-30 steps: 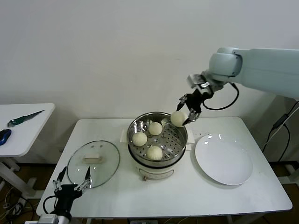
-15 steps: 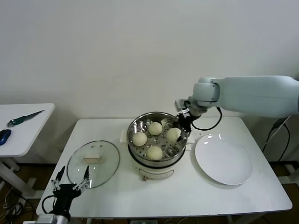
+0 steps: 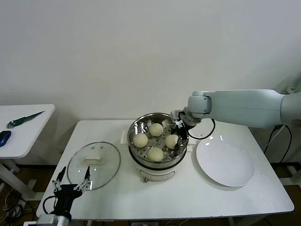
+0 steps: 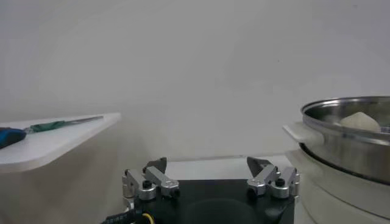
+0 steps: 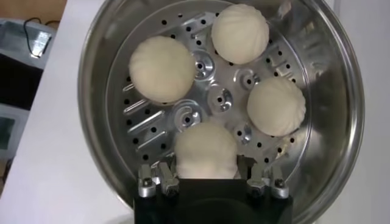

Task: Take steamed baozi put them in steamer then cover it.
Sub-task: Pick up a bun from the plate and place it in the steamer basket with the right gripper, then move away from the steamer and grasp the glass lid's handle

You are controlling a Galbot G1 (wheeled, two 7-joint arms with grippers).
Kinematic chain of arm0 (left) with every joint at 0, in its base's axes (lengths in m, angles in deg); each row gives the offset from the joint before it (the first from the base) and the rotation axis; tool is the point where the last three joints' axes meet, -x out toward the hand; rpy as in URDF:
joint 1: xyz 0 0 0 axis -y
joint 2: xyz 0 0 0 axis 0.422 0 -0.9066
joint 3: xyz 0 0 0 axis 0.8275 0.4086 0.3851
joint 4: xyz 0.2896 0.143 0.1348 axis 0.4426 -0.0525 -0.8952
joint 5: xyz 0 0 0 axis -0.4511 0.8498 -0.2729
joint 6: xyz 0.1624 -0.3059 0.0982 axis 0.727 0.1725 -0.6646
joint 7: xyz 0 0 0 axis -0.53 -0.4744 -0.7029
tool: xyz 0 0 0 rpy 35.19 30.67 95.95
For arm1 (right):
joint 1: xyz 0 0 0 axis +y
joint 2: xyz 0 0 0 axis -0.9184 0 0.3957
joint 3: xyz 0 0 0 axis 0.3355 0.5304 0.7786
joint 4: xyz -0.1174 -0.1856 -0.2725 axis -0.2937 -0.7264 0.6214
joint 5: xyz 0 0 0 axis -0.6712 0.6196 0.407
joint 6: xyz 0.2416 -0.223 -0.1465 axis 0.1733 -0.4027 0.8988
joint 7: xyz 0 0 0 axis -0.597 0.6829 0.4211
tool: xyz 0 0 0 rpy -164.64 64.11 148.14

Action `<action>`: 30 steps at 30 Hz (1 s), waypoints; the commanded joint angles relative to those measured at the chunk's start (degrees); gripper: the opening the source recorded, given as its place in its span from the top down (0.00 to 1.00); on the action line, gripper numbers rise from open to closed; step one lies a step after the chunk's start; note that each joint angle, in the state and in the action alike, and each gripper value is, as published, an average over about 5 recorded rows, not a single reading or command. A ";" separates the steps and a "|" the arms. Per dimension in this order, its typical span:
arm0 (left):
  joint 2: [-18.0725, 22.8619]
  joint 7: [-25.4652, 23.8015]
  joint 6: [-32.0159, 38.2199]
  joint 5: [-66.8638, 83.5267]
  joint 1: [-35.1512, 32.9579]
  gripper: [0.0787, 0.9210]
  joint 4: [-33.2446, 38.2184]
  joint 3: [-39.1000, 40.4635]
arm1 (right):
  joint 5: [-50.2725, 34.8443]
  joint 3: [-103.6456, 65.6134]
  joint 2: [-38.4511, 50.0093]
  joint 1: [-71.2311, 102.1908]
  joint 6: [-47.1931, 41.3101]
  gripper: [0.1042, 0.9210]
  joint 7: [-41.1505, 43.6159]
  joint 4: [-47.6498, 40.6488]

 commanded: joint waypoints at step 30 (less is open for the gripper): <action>-0.83 1.56 -2.89 0.39 0.55 0.12 1.17 0.19 | -17.80 -28.26 15.48 1.65 -2.45 0.12 -14.72 0.79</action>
